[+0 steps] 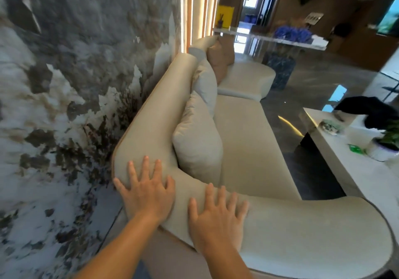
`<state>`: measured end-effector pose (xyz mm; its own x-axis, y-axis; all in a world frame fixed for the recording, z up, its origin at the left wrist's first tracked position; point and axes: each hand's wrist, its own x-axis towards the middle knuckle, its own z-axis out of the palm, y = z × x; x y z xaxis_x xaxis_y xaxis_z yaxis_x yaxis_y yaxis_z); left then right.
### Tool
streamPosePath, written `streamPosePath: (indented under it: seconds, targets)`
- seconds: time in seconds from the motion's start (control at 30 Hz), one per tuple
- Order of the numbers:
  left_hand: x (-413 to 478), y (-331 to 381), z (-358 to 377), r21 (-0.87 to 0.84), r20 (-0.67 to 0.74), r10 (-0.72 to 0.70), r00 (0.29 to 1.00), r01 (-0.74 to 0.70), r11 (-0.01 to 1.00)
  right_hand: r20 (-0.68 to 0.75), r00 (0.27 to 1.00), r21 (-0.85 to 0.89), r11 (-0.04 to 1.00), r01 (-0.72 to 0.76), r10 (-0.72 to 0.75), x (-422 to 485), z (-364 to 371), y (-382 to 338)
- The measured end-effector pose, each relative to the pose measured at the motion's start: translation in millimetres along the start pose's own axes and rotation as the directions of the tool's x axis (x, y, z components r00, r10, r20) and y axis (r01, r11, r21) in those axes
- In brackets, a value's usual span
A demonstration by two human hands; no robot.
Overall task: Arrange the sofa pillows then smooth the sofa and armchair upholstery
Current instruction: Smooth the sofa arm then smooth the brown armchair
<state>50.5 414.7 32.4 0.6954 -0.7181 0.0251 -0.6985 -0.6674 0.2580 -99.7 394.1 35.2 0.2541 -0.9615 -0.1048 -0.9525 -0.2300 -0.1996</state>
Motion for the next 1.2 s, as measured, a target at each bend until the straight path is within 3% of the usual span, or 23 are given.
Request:
streamPosePath:
  seconds: [0.33,0.4,0.6,0.7,0.77,0.9,1.2]
  targets:
    - [39,9,5,0.008,0.020,-0.041,0.999,0.041,0.999,-0.053,0.998,-0.011,0.999,-0.041,0.041,26,-3,-24]
    - [53,9,5,0.013,0.018,-0.042,0.999,0.042,0.999,-0.171,0.984,0.023,0.999,-0.035,0.039,36,-5,-34]
    - [108,8,8,0.029,-0.003,-0.008,1.000,0.008,1.000,-0.230,0.973,0.057,0.998,-0.011,0.024,82,1,-63]
    - [125,8,11,0.045,-0.027,-0.005,1.000,0.006,0.999,-0.108,0.992,0.079,0.995,-0.053,0.061,98,-1,-72]
    - [136,12,7,0.056,-0.028,0.012,1.000,-0.010,0.998,-0.057,0.996,-0.014,0.998,-0.069,0.068,110,4,-72]
    - [191,6,12,0.043,-0.035,0.048,0.998,-0.046,0.998,-0.065,0.993,-0.022,0.995,-0.097,0.095,157,13,-98]
    - [205,-8,15,0.035,-0.068,0.075,0.995,-0.073,0.997,-0.085,0.993,-0.031,0.996,-0.079,0.076,155,13,-112]
